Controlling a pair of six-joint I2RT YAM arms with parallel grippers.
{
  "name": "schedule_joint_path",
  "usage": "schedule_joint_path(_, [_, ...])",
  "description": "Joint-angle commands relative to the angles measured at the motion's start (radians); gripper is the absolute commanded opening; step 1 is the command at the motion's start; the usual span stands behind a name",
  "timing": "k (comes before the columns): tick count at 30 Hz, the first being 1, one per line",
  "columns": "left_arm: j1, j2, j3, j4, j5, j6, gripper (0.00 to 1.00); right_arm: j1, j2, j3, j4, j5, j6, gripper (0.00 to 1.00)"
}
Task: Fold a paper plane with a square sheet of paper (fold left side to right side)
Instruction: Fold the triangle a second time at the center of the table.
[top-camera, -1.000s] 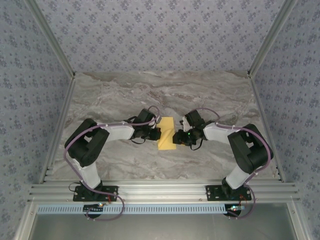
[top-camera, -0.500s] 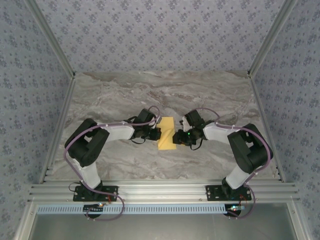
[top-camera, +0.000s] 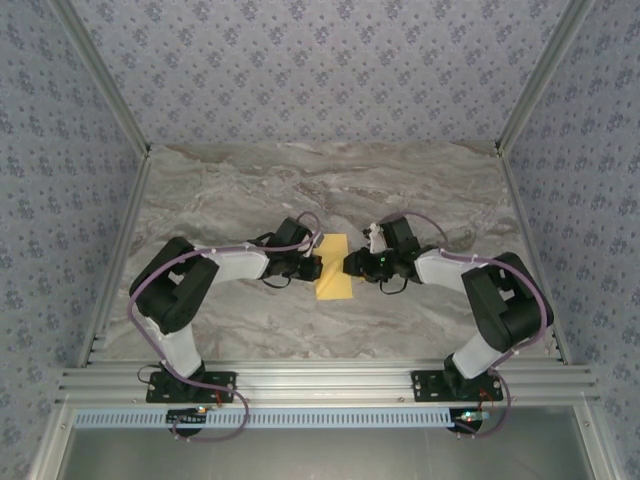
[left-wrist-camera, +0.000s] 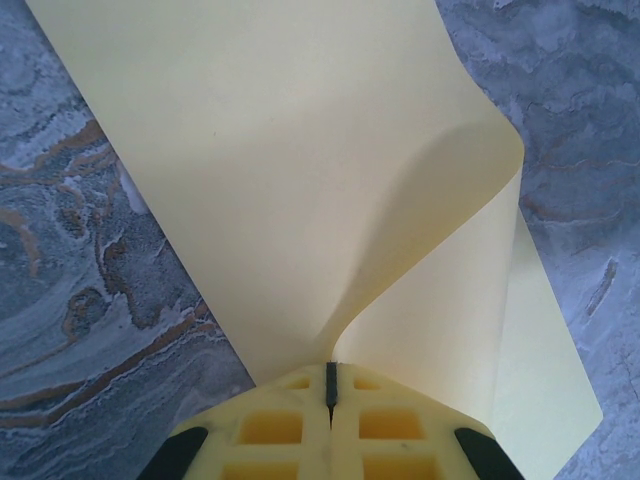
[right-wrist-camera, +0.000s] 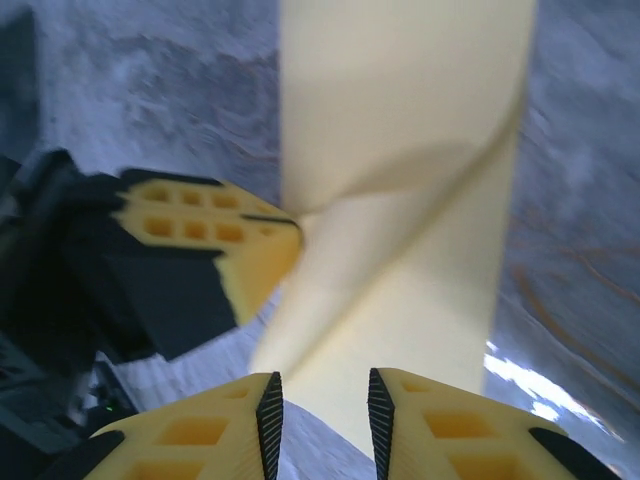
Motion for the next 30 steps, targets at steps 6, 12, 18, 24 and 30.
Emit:
schedule_joint_path(6, [0.006,-0.015,0.023,-0.029,-0.031,0.027,0.00,0.017,0.114,0.124,0.089,-0.017,0.046,0.30])
schedule_joint_path(12, [0.006,-0.013,0.028,-0.034,-0.031,0.032,0.00,0.035,0.153,0.163,0.087,-0.014,0.043,0.30])
schedule_joint_path(18, [0.006,-0.011,0.026,-0.032,-0.039,0.031,0.00,0.045,0.196,0.172,0.068,-0.001,0.042,0.30])
schedule_joint_path(24, [0.006,-0.012,0.029,-0.034,-0.045,0.029,0.00,0.047,0.213,0.178,0.033,0.019,0.011,0.30])
schedule_joint_path(30, [0.006,-0.012,0.030,-0.041,-0.051,0.030,0.00,0.047,0.218,0.177,-0.012,0.047,-0.024,0.30])
